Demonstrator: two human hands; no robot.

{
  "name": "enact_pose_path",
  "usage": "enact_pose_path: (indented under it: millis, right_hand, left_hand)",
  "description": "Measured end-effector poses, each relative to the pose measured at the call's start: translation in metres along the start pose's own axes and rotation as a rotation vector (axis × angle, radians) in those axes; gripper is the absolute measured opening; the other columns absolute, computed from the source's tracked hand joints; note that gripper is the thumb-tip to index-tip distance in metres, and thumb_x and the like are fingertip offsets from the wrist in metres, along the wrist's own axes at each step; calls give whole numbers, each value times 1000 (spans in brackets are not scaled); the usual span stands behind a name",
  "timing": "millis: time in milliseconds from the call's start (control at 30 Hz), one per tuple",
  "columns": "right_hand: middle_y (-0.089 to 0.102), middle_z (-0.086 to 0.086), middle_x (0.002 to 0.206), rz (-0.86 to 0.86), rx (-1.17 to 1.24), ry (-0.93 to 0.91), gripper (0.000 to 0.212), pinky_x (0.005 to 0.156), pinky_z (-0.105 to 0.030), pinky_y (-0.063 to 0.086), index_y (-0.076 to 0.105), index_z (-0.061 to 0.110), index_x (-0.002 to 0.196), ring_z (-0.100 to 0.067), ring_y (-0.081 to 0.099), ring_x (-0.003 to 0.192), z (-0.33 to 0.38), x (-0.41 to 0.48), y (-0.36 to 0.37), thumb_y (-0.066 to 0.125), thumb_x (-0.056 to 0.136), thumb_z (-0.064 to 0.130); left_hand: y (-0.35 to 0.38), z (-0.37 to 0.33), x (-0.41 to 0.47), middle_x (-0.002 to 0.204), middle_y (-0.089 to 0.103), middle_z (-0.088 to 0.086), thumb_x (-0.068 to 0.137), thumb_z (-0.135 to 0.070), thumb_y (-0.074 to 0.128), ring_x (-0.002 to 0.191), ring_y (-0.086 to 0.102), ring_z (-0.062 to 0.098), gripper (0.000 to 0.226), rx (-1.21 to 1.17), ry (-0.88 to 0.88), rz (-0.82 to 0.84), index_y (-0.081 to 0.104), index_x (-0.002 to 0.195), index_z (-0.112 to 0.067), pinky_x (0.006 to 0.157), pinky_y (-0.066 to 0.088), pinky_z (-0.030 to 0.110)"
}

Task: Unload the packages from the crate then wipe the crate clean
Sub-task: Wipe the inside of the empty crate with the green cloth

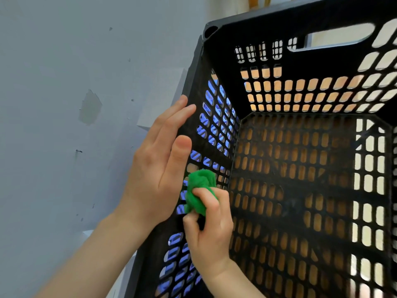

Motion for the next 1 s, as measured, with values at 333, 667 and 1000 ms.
enact_pose_path:
  millis: [333,667,1000]
  right_hand:
    - [47,16,105,172,-227,648,33,74,-13,38,48,29,121,2,51,93,-82,-26,-15,54,92,15]
    - [56,15,124,-88,204,257,52,96,-19,43,47,22,137,-2,54,117,23,73,-3,59,87,13]
    - [44,-2,146,58,37,49,52,111,-33,36,43,16,142,-14,38,137,-19,63,4,47,90,13]
  left_hand:
    - [-1,1,0,152,39,-7,102,-31,29,140,34,3,45,15,-19,-3,47,141,-17,114,27,20]
    - [-1,0,0,150,41,-9,101,-35,30,139,35,1,45,-6,-9,-19,43,142,-22,111,27,14]
    - [-1,1,-1,150,41,-15,101,-35,30,139,35,0,48,-33,-18,-29,41,145,-20,109,27,12]
Point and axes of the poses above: each hand's wrist, its own x-axis towards the middle knuckle, its own y-axis out of the palm, z = x × y, the point moved 3 cm from there along x, towards the middle knuckle
